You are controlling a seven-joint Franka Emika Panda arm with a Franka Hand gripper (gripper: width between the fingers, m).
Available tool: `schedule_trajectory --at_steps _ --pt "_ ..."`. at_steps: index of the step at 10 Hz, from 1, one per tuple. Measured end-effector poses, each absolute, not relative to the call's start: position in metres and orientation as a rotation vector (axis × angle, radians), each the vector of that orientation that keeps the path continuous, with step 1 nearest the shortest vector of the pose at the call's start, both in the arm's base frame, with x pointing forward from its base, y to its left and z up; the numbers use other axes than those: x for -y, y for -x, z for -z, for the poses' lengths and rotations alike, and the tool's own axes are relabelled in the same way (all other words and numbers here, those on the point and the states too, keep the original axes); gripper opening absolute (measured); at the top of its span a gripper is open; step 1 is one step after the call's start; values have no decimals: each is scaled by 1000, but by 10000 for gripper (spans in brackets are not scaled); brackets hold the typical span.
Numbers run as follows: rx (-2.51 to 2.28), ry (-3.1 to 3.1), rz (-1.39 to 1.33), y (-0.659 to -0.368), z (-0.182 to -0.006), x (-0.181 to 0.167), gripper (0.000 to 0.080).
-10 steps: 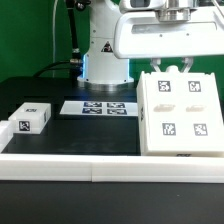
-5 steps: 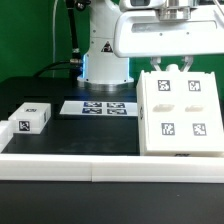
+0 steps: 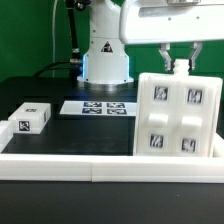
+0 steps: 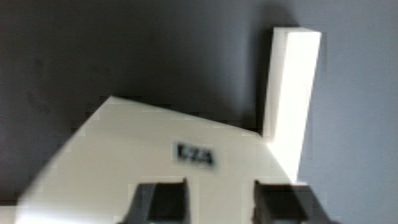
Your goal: Assemble cabinet
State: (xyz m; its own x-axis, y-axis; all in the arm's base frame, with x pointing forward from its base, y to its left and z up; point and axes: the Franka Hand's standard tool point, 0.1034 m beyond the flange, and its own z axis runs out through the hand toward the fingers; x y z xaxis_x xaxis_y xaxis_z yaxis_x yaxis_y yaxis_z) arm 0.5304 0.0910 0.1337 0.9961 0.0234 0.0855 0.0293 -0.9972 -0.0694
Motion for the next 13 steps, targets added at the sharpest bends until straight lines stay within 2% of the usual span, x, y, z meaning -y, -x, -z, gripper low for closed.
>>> schedule_trajectory --at_steps 5,7,8,10,11,13 --pt "41 3068 128 -530 -133 -91 148" --pt "41 3068 128 -530 -133 -91 511" --pt "41 3068 128 -530 -133 -91 511" --pt "41 3068 128 -530 -133 -91 766" --pt "40 3068 127 -530 -133 -91 789" --pt "-88 3074 85 -505 -124 -89 798"
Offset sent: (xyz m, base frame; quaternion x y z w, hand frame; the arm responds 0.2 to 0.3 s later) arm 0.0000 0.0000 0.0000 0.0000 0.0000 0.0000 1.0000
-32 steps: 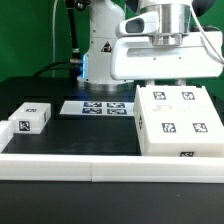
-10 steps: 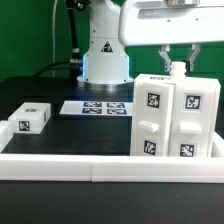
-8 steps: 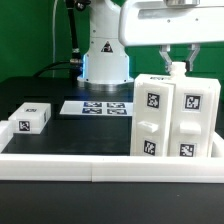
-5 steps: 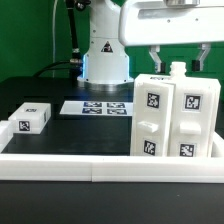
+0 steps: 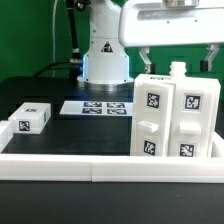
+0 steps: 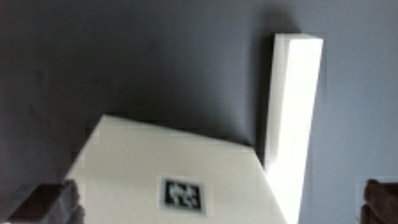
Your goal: Assemble cabinet
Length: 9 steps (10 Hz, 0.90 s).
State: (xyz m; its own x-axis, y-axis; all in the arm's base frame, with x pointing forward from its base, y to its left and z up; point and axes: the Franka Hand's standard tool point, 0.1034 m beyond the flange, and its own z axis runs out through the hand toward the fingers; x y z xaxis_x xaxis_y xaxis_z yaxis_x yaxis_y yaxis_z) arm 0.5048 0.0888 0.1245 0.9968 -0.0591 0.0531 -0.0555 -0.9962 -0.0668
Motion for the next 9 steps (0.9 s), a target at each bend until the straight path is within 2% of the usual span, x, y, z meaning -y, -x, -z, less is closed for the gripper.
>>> schedule_trajectory --at_steps 2,7,9 --pt "-141 3079 58 -484 -115 -74 797" --pt "-113 3080 73 -484 -112 -58 797" --pt "-48 3092 84 -479 -106 -30 797"
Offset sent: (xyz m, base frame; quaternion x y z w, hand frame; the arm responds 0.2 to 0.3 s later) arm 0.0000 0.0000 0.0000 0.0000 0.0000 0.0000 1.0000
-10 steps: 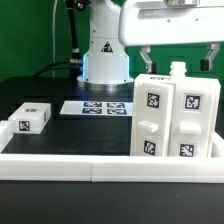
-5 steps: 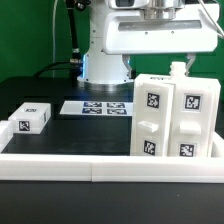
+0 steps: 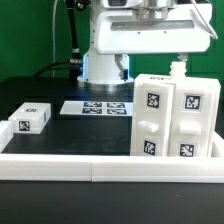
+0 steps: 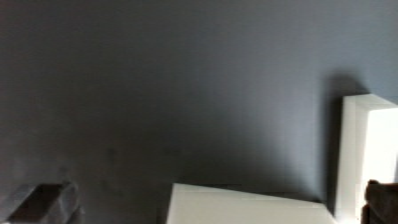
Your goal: Assemble cabinet
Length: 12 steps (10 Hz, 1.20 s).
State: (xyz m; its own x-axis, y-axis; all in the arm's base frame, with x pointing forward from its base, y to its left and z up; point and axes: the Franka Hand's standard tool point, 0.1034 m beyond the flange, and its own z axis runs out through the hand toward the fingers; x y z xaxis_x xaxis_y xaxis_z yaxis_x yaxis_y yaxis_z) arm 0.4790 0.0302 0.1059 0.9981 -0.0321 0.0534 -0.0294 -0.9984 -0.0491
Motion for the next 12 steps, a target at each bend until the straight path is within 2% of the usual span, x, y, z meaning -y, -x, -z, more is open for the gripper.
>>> schedule_trajectory --at_steps 2,4,9,12 --pt "-12 3107 80 -464 -95 5 797" --pt "21 3122 81 -454 -85 55 797" --pt "45 3136 79 -449 -83 96 797" --pt "117 3141 47 -434 -69 144 797"
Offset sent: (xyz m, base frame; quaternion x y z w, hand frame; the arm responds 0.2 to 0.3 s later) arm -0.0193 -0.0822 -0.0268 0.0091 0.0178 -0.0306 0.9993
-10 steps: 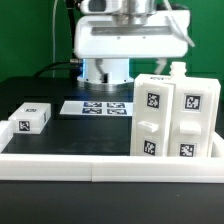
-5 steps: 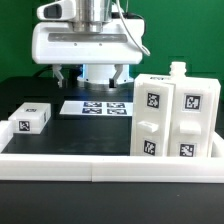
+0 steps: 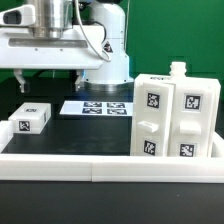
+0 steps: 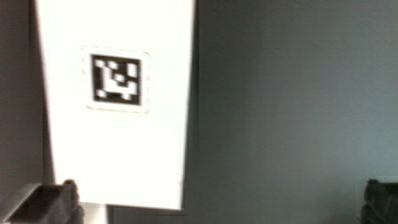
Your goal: Assemble cabinet
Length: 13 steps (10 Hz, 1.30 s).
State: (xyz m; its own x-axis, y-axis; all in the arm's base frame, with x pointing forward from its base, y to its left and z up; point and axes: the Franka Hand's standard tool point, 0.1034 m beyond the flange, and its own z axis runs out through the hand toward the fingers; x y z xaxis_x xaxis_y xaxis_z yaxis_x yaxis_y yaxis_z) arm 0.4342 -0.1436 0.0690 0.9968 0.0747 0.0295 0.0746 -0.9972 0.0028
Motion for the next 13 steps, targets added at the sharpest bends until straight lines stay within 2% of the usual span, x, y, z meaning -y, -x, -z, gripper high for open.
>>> schedule_trajectory --at_steps 4,6,13 --pt "-105 -3133 -27 -425 -61 178 797" --pt "-116 -3132 -19 -423 -56 179 797" --pt "-139 -3104 8 -410 -19 182 797"
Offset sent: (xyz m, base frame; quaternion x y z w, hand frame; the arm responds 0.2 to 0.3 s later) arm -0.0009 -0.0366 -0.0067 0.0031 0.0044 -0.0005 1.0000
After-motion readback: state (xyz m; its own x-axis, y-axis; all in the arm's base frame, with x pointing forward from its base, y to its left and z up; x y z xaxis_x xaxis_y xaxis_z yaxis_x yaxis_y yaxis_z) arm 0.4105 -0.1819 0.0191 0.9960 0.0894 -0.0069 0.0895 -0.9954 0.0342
